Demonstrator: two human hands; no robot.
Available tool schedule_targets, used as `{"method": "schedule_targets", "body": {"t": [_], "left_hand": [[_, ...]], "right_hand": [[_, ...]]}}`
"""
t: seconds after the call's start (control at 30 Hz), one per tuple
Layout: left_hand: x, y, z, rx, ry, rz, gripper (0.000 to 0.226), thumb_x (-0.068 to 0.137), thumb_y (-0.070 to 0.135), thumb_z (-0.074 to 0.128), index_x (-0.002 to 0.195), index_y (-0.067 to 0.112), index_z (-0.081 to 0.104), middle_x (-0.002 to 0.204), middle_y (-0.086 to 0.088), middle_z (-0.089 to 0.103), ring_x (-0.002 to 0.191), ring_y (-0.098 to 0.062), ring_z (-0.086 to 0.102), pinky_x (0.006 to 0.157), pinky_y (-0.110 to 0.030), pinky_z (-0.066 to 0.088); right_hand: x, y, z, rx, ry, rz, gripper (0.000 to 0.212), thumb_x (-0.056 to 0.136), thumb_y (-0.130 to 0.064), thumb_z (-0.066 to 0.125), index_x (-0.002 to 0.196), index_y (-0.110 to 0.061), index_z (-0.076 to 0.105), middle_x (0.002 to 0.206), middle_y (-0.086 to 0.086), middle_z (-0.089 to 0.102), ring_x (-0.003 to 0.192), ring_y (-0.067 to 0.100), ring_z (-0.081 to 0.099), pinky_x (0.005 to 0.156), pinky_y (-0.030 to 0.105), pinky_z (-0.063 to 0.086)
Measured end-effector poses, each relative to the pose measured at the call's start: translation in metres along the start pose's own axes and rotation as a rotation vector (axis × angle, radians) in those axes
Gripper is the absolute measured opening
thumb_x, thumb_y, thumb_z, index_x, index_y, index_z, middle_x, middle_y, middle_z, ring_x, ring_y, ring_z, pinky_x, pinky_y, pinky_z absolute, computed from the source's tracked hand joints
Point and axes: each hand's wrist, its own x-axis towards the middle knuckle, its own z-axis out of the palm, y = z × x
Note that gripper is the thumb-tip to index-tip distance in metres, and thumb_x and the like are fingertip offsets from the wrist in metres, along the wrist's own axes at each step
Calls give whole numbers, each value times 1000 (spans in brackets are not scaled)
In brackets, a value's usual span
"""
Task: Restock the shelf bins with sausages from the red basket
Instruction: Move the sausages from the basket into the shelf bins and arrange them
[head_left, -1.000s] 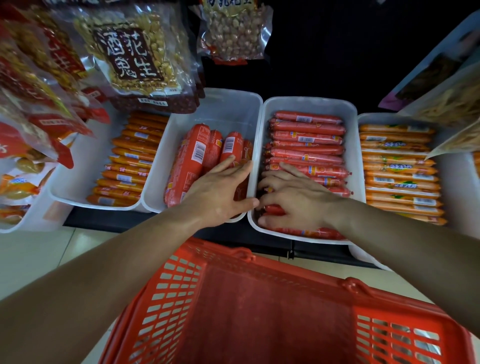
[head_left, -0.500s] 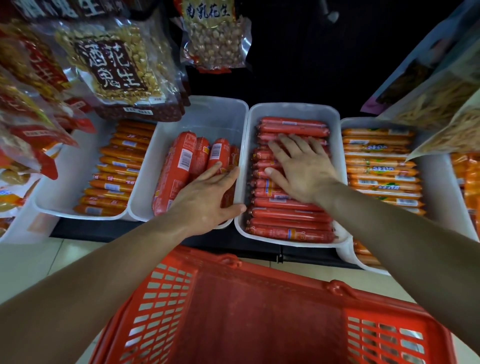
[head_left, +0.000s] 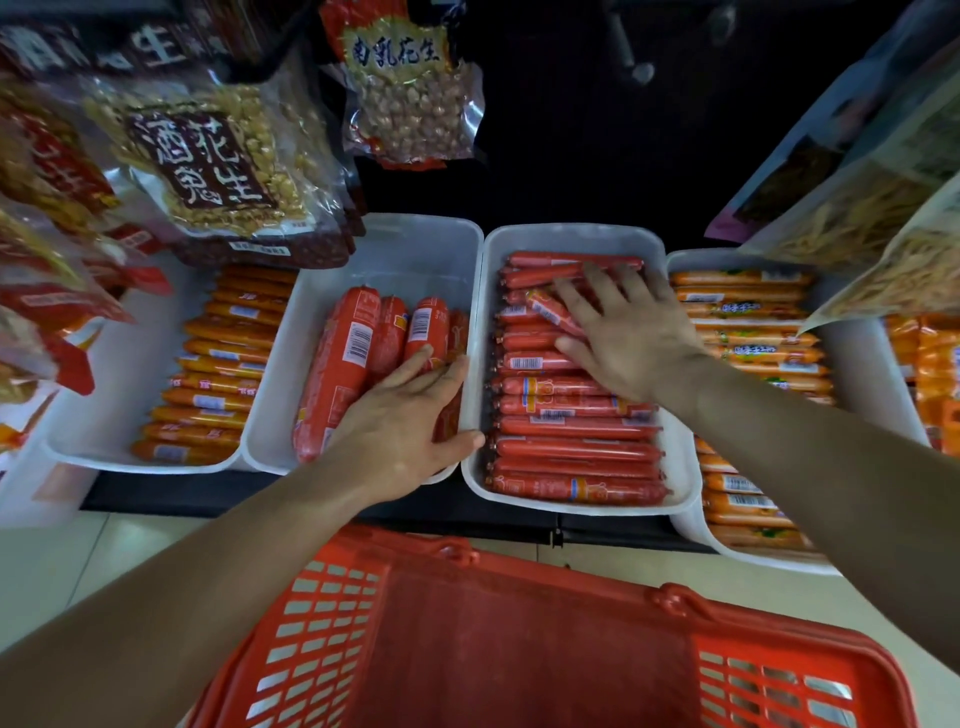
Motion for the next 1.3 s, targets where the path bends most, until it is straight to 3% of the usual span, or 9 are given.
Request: {"method": "schedule_targets", "body": {"t": [0.23, 0.37, 0.47, 0.7, 0.77, 0.9, 1.1, 1.2, 1.3], "left_hand": [[-1, 2, -2, 14, -14, -8, 85, 93, 67, 38, 157, 31, -4, 165, 13, 7, 150, -4, -12, 122, -27, 4], [-1, 1, 0, 14, -12, -5, 85, 93, 67, 38, 158, 31, -4, 165, 14, 7, 149, -3, -12, 121, -26, 4], [0, 0, 2, 9, -7, 1, 85, 93, 67, 38, 158, 31, -3, 165, 14, 7, 149, -3, -13, 121, -26, 4], [1, -3, 4, 27, -22, -1, 85, 93, 68, 35, 157, 31, -7, 165, 15, 4, 148, -2, -17, 123, -30, 4], [1, -3, 4, 26, -29, 0, 85, 93, 68, 34, 157, 30, -7, 165, 15, 3, 148, -3, -17, 124, -32, 4], [1, -4, 5, 26, -37, 2, 86, 93, 68, 35, 157, 30, -9, 165, 15, 2, 148, -3, -18, 123, -31, 1], [2, -3, 5, 3, -39, 6, 86, 94, 65, 38, 157, 29, -6, 165, 14, 3, 149, -4, -16, 121, -30, 1], [0, 1, -4, -24, -32, 14, 84, 95, 60, 44, 158, 26, 1, 165, 12, 6, 151, -7, -6, 120, -27, 5], [-8, 1, -24, -33, 27, 30, 75, 96, 58, 46, 158, 26, 16, 164, 11, 15, 150, -11, 16, 118, -29, 21]], "right_hand": [[11, 1, 0, 93, -83, -199, 61, 104, -47, 30, 154, -47, -3, 167, -6, 4, 153, 21, -2, 122, 50, -4], [7, -17, 6, 177, -154, -34, 68, 99, -62, 18, 153, -42, -19, 165, -2, -20, 151, 27, -21, 121, 57, -5], [-8, -29, 9, 184, -152, 20, 81, 88, -78, 7, 151, -38, -27, 163, 5, -25, 150, 33, -20, 120, 60, -4], [21, -20, 11, 248, -149, 153, 64, 98, -63, 9, 151, -44, -23, 160, 1, -35, 147, 25, -30, 120, 57, -8], [20, -22, 14, 261, -127, 146, 67, 99, -62, 12, 152, -41, -23, 161, 2, -32, 148, 25, -28, 121, 56, -7], [16, -20, 12, 254, -53, 155, 78, 95, -63, 21, 157, -30, -13, 165, 3, -2, 151, 28, -5, 121, 55, -1], [21, -21, 7, 224, -87, 155, 85, 91, -72, 22, 157, -30, -11, 164, 5, -1, 151, 31, -3, 121, 57, -1], [14, -28, -6, 258, -145, 158, 86, 94, -68, 25, 157, -25, -15, 166, 3, -7, 152, 29, -9, 121, 55, -5], [-8, -48, -34, 339, -63, 62, 80, 97, -55, 36, 159, -19, 0, 165, 4, 6, 152, 28, 4, 122, 52, 6]]}}
